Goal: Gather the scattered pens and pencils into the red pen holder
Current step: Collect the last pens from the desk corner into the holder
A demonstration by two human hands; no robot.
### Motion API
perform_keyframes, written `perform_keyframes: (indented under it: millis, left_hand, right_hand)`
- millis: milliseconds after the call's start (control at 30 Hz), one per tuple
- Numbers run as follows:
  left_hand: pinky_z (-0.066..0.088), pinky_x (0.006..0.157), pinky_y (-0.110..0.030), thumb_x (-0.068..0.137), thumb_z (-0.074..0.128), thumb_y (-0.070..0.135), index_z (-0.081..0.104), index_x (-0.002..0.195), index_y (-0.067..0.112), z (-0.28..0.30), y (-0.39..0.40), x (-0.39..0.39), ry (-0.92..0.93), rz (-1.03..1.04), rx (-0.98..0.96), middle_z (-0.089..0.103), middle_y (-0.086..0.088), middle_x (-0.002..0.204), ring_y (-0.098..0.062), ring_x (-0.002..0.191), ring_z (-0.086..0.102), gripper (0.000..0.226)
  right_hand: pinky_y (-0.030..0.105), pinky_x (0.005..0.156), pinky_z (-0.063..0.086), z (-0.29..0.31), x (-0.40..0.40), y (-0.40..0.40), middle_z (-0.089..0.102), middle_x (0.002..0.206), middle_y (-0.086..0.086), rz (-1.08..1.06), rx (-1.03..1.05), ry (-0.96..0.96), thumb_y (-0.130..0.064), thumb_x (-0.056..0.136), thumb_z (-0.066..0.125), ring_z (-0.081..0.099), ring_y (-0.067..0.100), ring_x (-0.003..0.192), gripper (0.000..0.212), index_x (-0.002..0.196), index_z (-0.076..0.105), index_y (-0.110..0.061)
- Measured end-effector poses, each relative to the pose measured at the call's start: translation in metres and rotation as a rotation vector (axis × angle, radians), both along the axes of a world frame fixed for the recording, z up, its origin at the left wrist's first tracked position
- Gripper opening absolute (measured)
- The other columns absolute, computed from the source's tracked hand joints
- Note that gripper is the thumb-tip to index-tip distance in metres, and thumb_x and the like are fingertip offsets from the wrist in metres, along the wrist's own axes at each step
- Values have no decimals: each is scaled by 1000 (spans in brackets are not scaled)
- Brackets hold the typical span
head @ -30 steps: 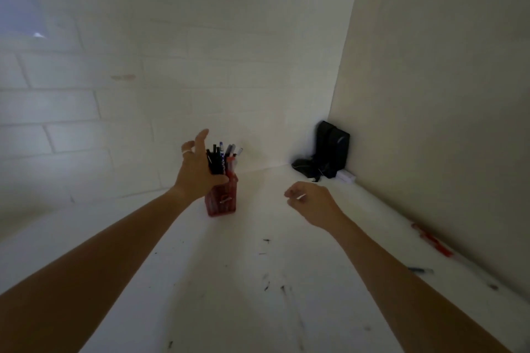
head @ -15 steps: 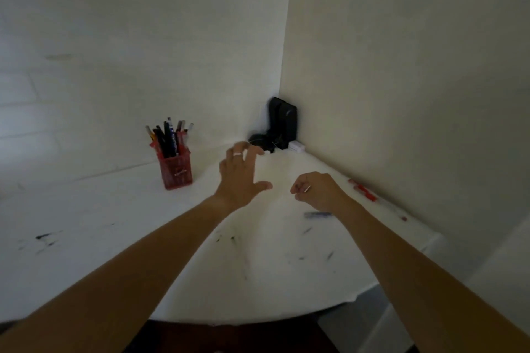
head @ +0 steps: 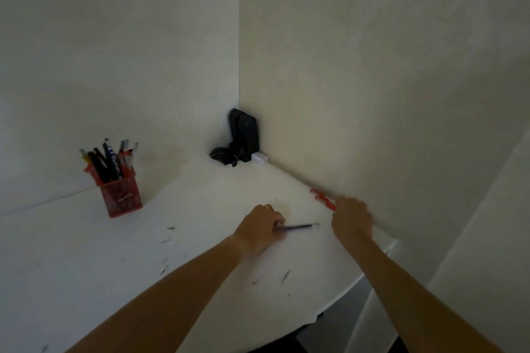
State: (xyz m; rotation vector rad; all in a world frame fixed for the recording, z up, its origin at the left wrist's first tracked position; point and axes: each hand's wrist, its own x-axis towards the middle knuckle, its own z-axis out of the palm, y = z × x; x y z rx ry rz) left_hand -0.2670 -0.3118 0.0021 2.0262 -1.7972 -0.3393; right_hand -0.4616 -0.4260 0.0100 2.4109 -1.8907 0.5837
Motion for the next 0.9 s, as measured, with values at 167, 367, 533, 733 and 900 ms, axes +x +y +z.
perform_keyframes:
  millis: [167, 367, 533, 733, 900]
  left_hand:
    - [50, 85, -25, 88, 68, 28, 73, 106, 20, -4, -14, 1, 14, -15, -92, 62, -1, 104, -15, 94, 60, 21]
    - [45, 83, -21, 85, 69, 24, 71, 101, 22, -6, -23, 20, -24, -57, -131, 55, 6, 98, -9, 93, 50, 16]
    - [47, 96, -37, 83, 70, 23, 72, 99, 25, -1, -15, 38, -105, -85, -212, 57, 0, 118, -18, 112, 50, 17]
    - [32, 102, -40, 83, 72, 28, 71, 98, 29, 19, 11, 73, -190, -25, -356, 43, 2, 147, -21, 140, 30, 15]
    - [33, 104, -45, 83, 75, 29, 73, 102, 32, 43, 47, 118, -162, 136, -427, 40, -3, 149, -24, 141, 28, 19]
  right_hand:
    - [35, 91, 51, -14, -2, -21, 69, 115, 9, -13, 42, -84, -32, 90, 65, 64, 28, 110, 28, 111, 68, -14]
    - [27, 75, 52, -13, 24, -26, 74, 96, 11, 125, 287, -235, -29, 85, 73, 71, 26, 90, 22, 94, 74, -8]
    - [23, 54, 42, -4, 57, -9, 61, 66, 7, 247, 402, -191, -27, 84, 69, 61, 22, 66, 25, 63, 65, -13]
    - [22, 53, 41, 23, 112, 30, 72, 84, 7, 482, 490, -203, -20, 98, 49, 65, 20, 68, 23, 95, 67, -6]
    - [27, 57, 50, 39, 157, 65, 77, 76, 6, 584, 670, -548, -27, 101, 49, 70, 15, 59, 22, 100, 59, -8]
